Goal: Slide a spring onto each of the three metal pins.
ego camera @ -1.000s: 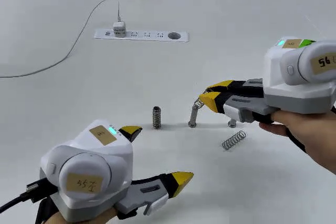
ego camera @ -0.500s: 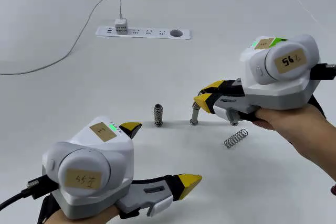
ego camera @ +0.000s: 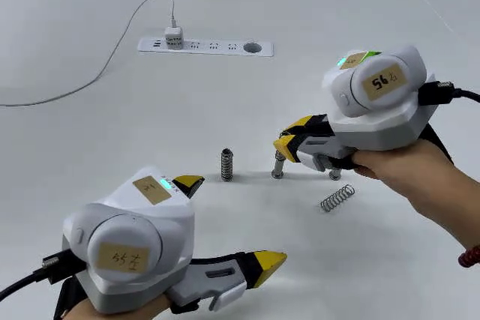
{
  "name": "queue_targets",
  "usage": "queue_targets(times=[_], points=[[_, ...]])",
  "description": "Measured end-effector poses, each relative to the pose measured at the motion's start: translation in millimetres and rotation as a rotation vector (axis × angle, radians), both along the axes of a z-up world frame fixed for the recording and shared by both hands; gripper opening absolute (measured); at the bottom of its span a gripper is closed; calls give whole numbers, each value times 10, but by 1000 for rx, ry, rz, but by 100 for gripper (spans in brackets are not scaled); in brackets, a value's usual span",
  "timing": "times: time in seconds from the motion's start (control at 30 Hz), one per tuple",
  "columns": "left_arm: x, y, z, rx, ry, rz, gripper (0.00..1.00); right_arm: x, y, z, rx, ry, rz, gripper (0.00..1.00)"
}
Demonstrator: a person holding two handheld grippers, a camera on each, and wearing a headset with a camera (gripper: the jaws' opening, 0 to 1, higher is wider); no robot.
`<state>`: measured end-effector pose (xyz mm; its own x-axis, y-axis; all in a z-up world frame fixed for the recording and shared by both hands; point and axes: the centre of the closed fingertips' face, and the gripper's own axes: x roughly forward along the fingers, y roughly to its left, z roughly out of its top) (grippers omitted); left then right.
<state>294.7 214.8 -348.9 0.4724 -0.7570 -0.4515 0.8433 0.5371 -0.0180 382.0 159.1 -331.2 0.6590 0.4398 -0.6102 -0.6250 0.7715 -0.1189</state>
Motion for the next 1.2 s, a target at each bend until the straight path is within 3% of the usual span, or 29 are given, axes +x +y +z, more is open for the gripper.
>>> queue_targets(times=[0.57,0.67,1.2], points=[[9,16,8,0,0,3,82,-20,-18,-259,-7,70,-13,12],[20,17,30,-18,0,11,81,-19,-33,-303,-10,81,-17,12],[28,12,37,-15,-7,13,80,-20,-49,-333,4,96,-35,12]])
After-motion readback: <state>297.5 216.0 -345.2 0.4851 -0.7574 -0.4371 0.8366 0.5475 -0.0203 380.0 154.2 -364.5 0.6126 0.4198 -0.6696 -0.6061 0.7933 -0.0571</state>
